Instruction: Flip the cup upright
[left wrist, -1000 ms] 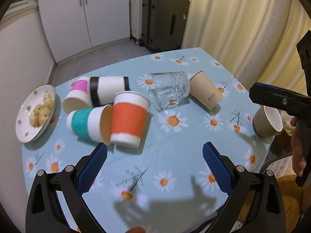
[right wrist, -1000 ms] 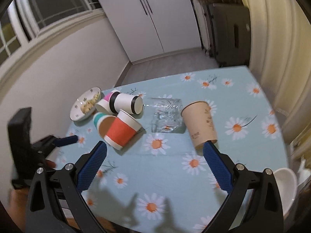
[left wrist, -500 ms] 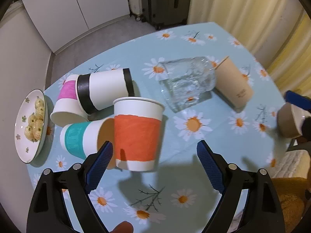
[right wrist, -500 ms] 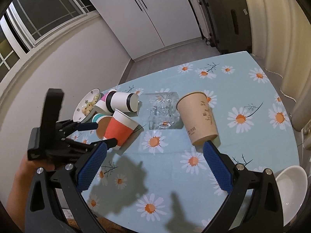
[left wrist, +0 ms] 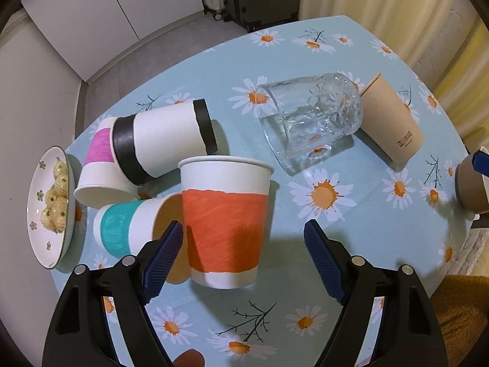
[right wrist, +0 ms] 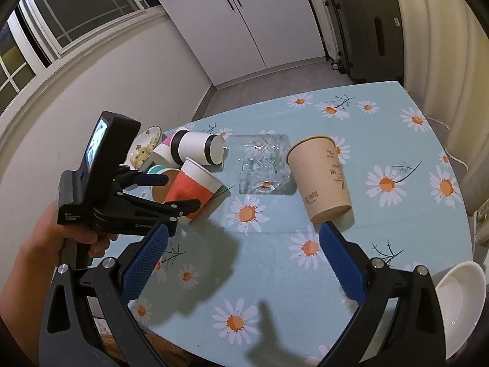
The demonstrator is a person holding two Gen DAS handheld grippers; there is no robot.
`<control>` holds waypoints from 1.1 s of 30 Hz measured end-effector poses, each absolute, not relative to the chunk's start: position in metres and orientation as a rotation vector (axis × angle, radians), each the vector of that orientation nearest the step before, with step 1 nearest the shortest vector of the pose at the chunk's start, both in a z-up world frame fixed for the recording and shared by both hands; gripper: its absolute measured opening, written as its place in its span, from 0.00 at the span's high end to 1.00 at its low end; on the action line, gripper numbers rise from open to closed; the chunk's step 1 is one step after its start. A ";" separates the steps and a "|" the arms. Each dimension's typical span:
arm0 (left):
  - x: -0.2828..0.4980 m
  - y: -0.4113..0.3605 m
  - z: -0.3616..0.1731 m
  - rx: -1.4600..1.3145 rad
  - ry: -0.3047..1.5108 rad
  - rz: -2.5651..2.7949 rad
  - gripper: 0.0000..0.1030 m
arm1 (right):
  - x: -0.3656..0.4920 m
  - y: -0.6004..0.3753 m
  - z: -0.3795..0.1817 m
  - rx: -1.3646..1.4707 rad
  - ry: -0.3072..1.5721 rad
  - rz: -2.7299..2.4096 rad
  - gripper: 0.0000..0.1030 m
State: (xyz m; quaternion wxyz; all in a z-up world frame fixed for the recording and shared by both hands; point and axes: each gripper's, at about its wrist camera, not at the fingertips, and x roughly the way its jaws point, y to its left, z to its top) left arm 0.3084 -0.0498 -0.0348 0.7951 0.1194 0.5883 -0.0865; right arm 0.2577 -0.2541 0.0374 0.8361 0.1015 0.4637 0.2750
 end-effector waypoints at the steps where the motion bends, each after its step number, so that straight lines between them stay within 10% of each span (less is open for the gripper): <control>1: 0.310 -0.051 -0.035 0.256 1.266 -0.188 0.24 | 0.258 -0.254 0.037 0.217 0.984 0.584 0.05; 33: 0.289 -0.045 -0.032 0.182 1.299 -0.166 0.42 | 0.254 -0.256 0.035 0.232 0.989 0.577 0.05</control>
